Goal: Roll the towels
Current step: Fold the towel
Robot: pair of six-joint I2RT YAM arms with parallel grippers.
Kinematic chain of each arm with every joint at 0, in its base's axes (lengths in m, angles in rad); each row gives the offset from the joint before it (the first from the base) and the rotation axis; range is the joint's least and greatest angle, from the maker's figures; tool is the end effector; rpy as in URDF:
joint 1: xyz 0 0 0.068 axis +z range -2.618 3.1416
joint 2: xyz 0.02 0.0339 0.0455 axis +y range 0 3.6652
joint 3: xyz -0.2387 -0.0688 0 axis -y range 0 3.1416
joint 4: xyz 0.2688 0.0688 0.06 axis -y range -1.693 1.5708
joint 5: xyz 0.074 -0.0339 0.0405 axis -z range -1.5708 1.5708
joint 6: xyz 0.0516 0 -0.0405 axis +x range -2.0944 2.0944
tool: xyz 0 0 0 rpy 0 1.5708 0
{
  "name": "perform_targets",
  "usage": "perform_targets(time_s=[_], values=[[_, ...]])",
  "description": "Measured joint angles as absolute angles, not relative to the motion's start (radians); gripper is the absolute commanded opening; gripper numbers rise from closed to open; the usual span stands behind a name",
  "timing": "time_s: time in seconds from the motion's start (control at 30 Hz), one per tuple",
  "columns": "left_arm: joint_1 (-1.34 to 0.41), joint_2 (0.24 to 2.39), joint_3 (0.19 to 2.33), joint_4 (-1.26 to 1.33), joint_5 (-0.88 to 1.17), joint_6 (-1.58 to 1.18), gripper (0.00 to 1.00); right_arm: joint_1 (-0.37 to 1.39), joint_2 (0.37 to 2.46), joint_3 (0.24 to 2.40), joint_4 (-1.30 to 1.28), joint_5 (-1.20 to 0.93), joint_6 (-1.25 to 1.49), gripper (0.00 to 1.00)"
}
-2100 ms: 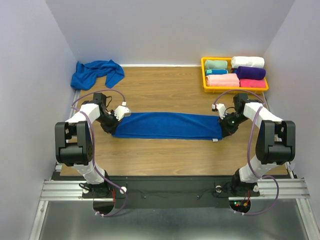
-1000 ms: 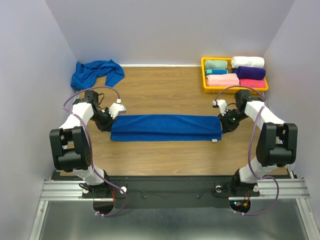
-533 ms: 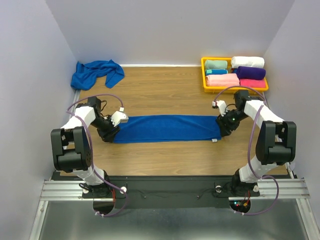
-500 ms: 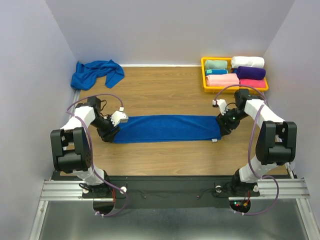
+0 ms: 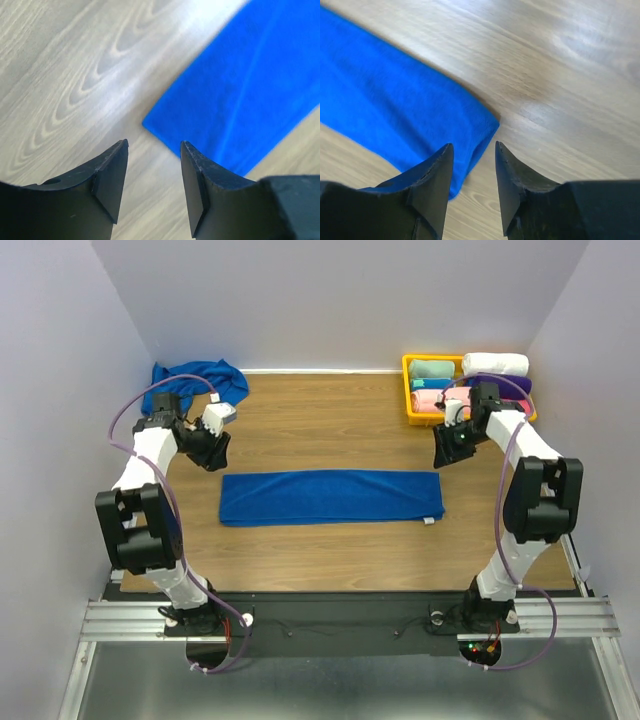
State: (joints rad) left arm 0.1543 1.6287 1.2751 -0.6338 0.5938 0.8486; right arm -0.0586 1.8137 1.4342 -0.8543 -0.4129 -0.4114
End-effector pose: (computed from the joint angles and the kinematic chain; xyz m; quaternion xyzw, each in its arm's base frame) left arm 0.3711 0.0285 0.2176 0.3907 0.8326 -0.1135 0.3758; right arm 0.3900 -0.0021 0.1869 -0.2032 0.9439 0.1583 0.2067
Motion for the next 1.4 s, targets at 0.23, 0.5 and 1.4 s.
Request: perform_targets(time_s=[0.23,0.5,1.4], values=[[0.153,1.678,1.235,-0.509,0.596,0.675,0.57,-0.059,1.877,1.433,-0.81,-0.381,-0.258,0.52],[0.153,1.74,1.214,-0.458,0.599,0.605,0.6,-0.059,1.911,1.404,-0.758,-0.364,-0.235,0.5],[0.153,1.821,1.185,-0.407,0.542,0.565,0.43,-0.059,1.952,1.359,-0.747,-0.402,-0.267,0.38]])
